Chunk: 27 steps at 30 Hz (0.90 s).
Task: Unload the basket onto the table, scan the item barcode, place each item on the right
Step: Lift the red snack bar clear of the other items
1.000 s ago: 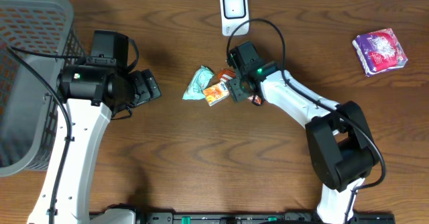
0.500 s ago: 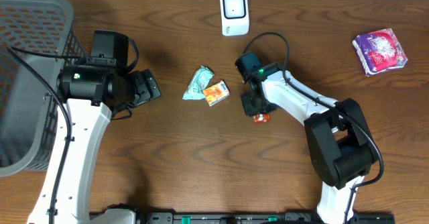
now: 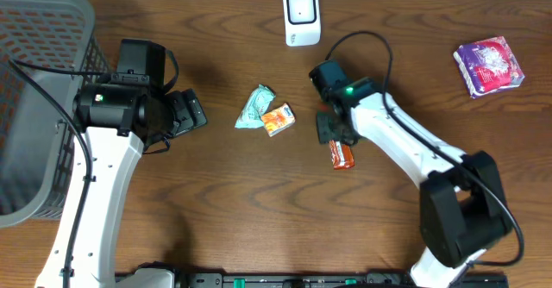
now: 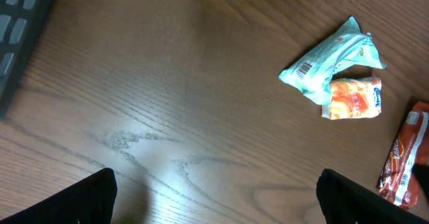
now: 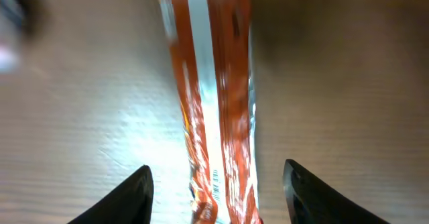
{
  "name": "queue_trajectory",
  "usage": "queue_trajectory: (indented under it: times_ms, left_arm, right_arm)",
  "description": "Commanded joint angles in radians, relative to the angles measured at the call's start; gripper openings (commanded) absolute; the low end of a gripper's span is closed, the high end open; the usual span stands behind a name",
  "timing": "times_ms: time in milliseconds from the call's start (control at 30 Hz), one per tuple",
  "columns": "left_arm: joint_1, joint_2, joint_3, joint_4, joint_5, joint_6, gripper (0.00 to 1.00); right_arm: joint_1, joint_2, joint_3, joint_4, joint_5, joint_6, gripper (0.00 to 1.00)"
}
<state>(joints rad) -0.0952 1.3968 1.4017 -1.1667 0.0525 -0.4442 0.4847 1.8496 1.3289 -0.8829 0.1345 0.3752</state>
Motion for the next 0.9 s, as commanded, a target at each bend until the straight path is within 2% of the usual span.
queue_trajectory:
  times_ms: [0,133,200,533,867]
  left_arm:
    - [0.005,-0.005,-0.002,-0.003,-0.012,0.006,0.95]
    - [0.005,-0.005,-0.002,-0.003,-0.012,0.006,0.95]
    - [0.005,-0.005,-0.002,-0.003,-0.012,0.006,0.95]
    - [0.005,-0.005,-0.002,-0.003,-0.012,0.006,0.95]
    - [0.005,-0.005,-0.002,-0.003,-0.012,0.006,0.95]
  right_arm:
    - [-0.010,-0.021,0.013,0.036,0.018,0.013,0.57]
    - [-0.002,-0.019,0.013,0.072,-0.013,0.012,0.48]
    - [0.014,-0.018,0.013,0.072,0.009,-0.006,0.47]
    - [0.116,0.023,0.003,0.085,0.237,-0.009,0.49]
    - [0.134,0.161,0.002,0.105,0.264,-0.005,0.50]
